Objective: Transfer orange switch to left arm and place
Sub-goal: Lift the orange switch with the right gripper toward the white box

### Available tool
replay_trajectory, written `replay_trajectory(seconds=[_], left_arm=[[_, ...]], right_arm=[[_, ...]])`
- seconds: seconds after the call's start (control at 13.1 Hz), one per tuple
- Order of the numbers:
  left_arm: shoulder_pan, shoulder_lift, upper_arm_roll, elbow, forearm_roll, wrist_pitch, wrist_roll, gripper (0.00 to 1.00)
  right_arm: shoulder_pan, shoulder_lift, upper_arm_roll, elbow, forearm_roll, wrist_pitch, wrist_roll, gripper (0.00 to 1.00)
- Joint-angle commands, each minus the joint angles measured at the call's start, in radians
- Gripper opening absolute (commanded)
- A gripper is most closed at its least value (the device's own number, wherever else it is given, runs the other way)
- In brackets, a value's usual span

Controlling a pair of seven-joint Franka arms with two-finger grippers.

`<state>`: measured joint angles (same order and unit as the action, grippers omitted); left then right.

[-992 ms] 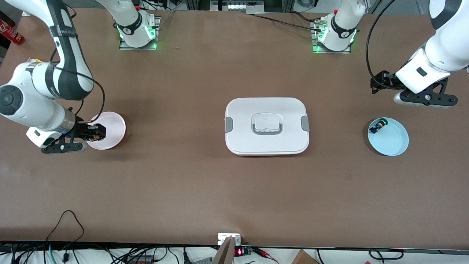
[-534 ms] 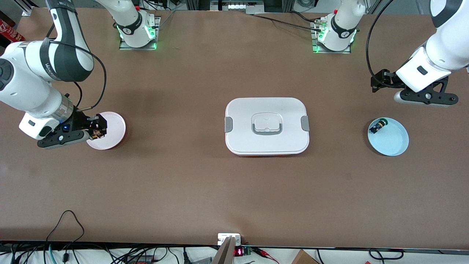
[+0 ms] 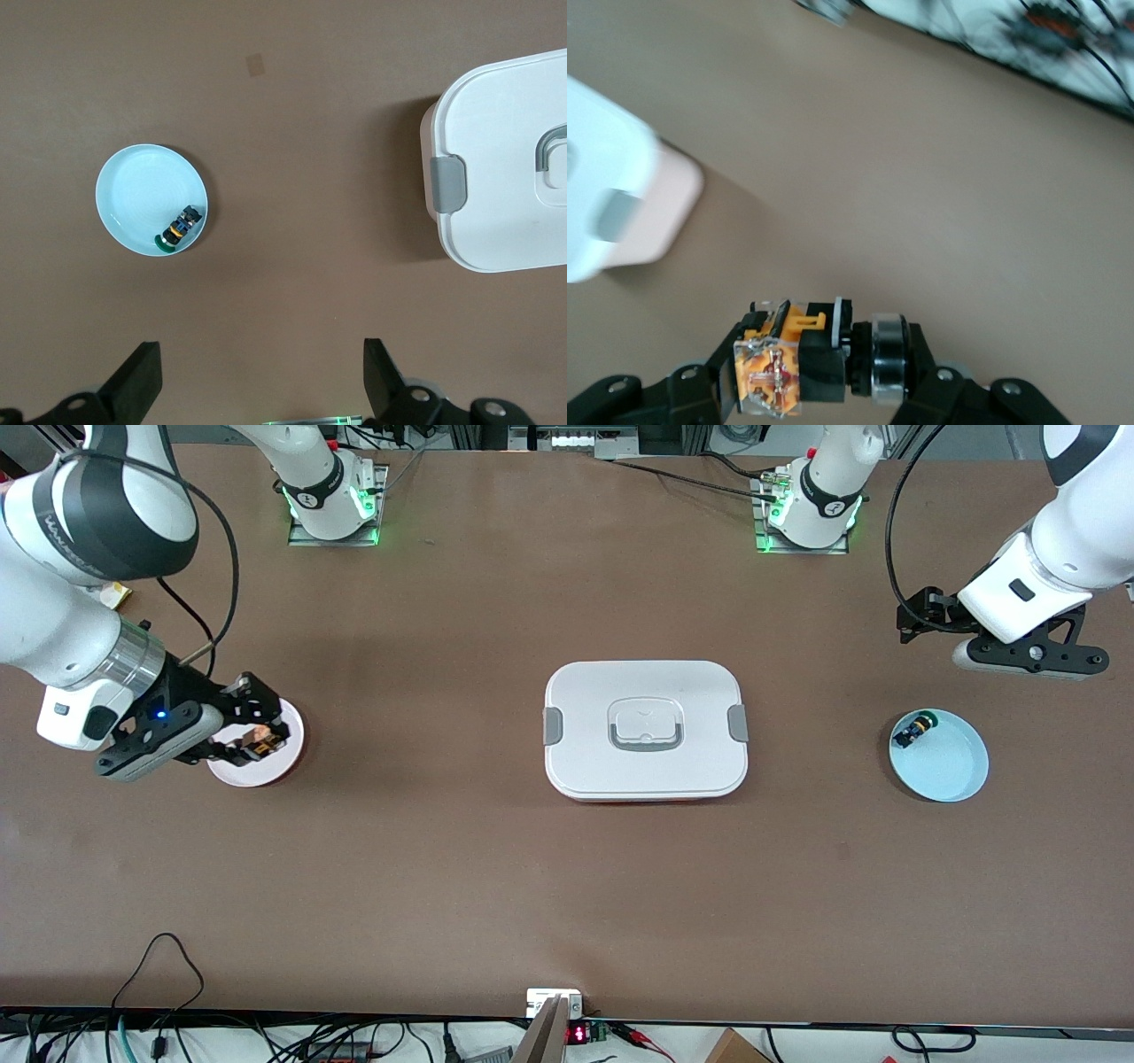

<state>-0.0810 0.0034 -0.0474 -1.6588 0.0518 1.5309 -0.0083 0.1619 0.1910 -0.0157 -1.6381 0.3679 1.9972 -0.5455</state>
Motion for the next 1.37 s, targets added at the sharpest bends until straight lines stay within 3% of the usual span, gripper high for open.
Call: replay_trajectory(seconds=[0.0, 0.23, 0.46, 0.61, 0.92, 1.14, 1.3], left_arm=[[0.003, 0.000, -0.003, 0.022, -0.016, -0.023, 0.002, 1.00], [0.003, 0.000, -0.003, 0.022, -0.036, -0.025, 0.002, 1.00], [0.015, 0.003, 0.003, 0.022, -0.104, -0.052, 0.001, 1.00], [0.017, 0.015, 0.004, 0.025, -0.150, -0.098, 0.001, 1.00], [0.085, 0.081, 0.012, 0.028, -0.494, -0.224, -0.001, 1.00], [0.089, 0.121, 0.011, 0.027, -0.637, -0.248, 0.004, 1.00], [0.090, 0.122, 0.011, 0.017, -0.812, -0.250, 0.005, 1.00]], right_arm=[[0.010, 0.024, 0.003, 0.029, 0.161, 0.003, -0.237, 0.16], [0.031, 0.033, 0.003, 0.029, 0.404, -0.012, -0.512, 0.16], [0.038, 0.045, 0.003, 0.027, 0.583, -0.121, -0.640, 0.15], [0.045, 0.051, 0.003, 0.026, 0.664, -0.124, -0.769, 0.15], [0.073, 0.085, 0.003, 0.021, 0.759, -0.142, -0.908, 0.15], [0.096, 0.134, 0.003, 0.020, 0.909, -0.181, -1.037, 0.15], [0.134, 0.162, 0.003, 0.006, 1.001, -0.184, -1.151, 0.15]])
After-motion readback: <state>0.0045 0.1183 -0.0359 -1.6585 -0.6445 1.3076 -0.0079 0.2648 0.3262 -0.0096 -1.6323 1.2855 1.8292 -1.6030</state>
